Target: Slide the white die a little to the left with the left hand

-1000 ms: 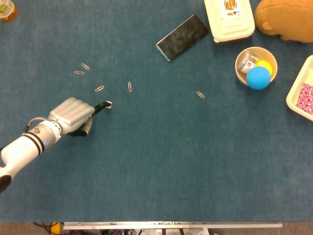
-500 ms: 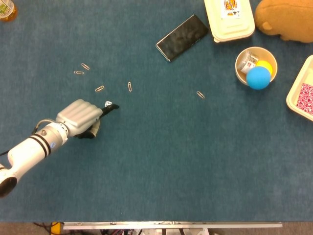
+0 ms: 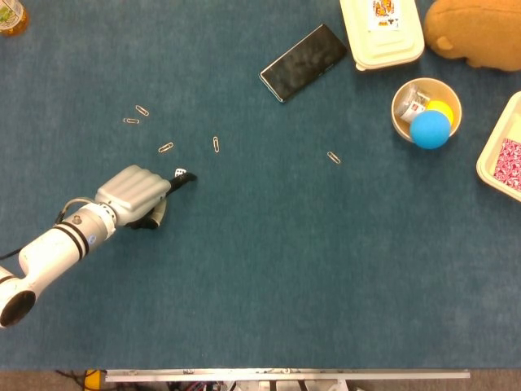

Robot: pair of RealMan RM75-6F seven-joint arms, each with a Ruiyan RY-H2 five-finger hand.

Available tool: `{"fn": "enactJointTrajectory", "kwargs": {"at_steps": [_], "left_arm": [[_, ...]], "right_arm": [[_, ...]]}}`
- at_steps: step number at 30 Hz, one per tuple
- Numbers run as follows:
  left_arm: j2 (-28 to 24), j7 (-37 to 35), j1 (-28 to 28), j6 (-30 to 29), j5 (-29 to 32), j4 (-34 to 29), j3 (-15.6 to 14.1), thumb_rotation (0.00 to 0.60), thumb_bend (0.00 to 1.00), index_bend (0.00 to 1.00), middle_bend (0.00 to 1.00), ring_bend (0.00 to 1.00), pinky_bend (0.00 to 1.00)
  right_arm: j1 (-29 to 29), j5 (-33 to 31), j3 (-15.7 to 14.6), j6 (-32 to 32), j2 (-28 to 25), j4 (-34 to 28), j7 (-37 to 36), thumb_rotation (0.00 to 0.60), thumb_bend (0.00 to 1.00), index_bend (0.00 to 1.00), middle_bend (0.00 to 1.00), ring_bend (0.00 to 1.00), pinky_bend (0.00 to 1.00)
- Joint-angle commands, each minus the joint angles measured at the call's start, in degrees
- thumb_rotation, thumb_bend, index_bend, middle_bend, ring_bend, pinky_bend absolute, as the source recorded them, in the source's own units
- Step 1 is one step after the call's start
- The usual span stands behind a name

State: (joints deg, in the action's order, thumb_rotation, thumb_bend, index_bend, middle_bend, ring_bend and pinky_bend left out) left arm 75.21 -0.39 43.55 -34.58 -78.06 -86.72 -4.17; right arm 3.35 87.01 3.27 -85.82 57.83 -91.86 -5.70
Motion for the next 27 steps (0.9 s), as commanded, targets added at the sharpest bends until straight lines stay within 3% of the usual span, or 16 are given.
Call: {"fn": "enactJointTrajectory", "kwargs": {"at_steps": [1,27], "left_arm": [[0.1,0.1,-0.1,0.1,0.3,0.1,-0.1,0.518,0.90,0.04,1.00,1.00,1.00],[-5.3,0.6,-1.3,-0.5,1.0,-0.7,-1.5,0.521,0.90,0.04,1.00,1.00,1.00]], "right_arm": [[0.0,0.1,0.0,0.0,0.0,0.0,0.0,0.600,0.08,0.30,0.31,0.16,0.25],[-0.4,1.1,-0.1,-0.9,-0.2,-1.1,0.6,0.600,0.08,0.30,0.31,0.16,0.25]]}}
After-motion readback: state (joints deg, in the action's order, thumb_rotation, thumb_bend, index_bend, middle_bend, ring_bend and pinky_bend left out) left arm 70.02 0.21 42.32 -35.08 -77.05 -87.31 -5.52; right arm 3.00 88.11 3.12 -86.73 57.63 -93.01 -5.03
